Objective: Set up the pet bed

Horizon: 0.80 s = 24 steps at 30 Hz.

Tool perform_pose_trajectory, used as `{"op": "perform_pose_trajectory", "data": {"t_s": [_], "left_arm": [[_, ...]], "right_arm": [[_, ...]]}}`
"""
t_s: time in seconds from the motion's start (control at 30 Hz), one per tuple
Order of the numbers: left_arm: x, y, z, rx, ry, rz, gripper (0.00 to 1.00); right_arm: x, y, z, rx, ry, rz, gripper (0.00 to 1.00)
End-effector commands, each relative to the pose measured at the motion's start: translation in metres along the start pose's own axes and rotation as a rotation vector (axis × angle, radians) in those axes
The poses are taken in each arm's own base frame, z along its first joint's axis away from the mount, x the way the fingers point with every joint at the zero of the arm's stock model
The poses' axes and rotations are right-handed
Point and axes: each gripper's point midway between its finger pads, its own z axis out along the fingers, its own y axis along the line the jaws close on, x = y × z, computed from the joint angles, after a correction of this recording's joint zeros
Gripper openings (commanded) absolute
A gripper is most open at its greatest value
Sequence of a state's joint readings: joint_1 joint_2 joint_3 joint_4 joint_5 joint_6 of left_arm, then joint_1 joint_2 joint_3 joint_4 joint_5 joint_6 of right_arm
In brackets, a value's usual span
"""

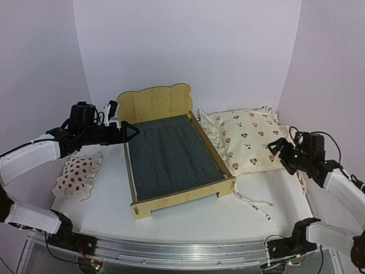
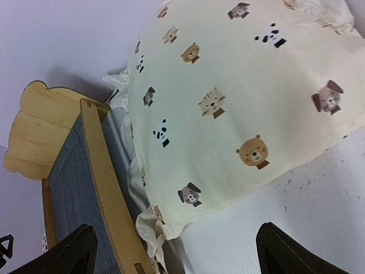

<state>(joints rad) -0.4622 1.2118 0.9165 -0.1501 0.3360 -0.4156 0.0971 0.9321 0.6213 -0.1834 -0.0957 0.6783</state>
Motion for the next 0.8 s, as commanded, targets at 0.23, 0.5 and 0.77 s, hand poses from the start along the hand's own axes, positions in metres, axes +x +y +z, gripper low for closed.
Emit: {"op": "perform_pose_trajectory", "data": {"t_s": [0.23,0.5,0.77], "left_arm": [[-0.023,-0.021,0.001,0.053,-0.06,0.042,0.98],[-0.017,-0.026,0.005,0.064,-0.043,0.045,0.98],[-0.013,-0.031,0.011,0.07,-0.029,0.05,0.96]], "right_arm": [[0.035,-0.046,0.011,0.117,0.03,0.184,0.98],[0.048,-0.049,0.043,0.066,0.063,0.261,0.98],[0.033,-0.06,0.06,0.066,-0.046,0.313,0.98]]}}
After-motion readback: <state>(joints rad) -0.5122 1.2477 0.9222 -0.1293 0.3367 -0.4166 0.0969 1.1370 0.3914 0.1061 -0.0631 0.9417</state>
